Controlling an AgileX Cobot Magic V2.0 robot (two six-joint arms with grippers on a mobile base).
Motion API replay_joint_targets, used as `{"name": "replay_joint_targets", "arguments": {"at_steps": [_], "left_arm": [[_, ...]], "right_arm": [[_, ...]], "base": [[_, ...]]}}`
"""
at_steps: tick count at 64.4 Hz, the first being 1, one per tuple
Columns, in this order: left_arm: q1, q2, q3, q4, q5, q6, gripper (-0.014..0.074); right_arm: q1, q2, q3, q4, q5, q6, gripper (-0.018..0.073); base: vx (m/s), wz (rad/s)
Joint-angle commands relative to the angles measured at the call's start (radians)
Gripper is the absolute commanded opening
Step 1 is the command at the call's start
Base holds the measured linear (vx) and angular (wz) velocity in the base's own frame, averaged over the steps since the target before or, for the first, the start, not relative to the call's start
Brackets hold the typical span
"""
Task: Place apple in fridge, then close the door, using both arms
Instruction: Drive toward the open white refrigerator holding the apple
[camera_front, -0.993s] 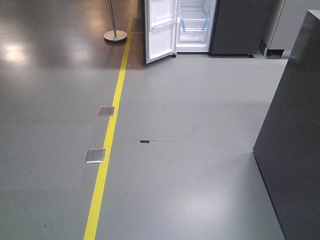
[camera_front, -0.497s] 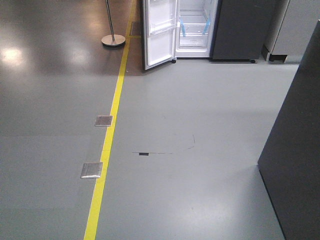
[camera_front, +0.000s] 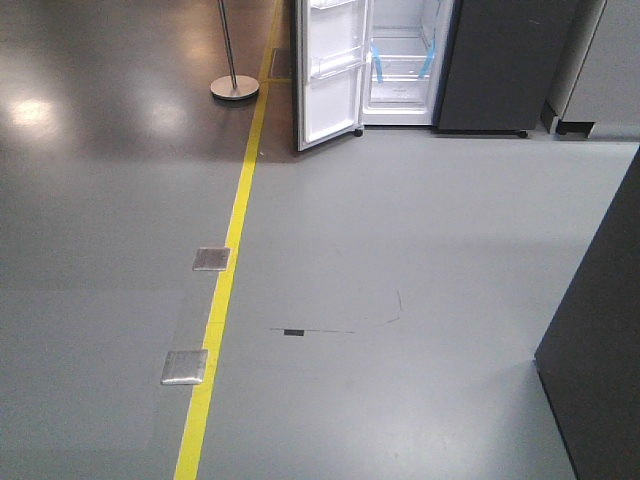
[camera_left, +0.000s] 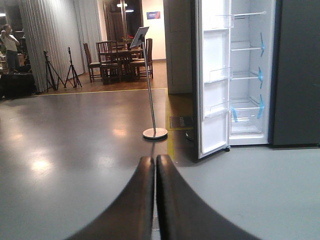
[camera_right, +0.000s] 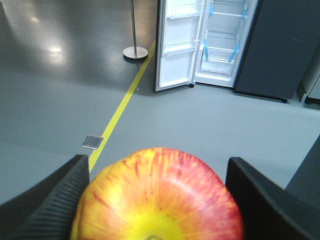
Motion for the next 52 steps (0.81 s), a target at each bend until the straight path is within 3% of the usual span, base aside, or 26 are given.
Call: {"name": "replay_joint_targets", "arguments": {"at_steps": [1, 52], "left_arm": [[-0.006, -0.015, -0.018, -0.007, -0.077, -0.010, -0.0006], [-0.006, -0.015, -0.018, -0.007, -0.077, -0.010, -0.0006]], "right_arm": [[-0.001, -0.006, -0.025, 0.009, -0.082, -0.007, 0.0098], [-0.001, -0.006, -0.025, 0.009, -0.082, -0.007, 0.0098]], "base": [[0.22, 0.01], [0.21, -0.01]]}}
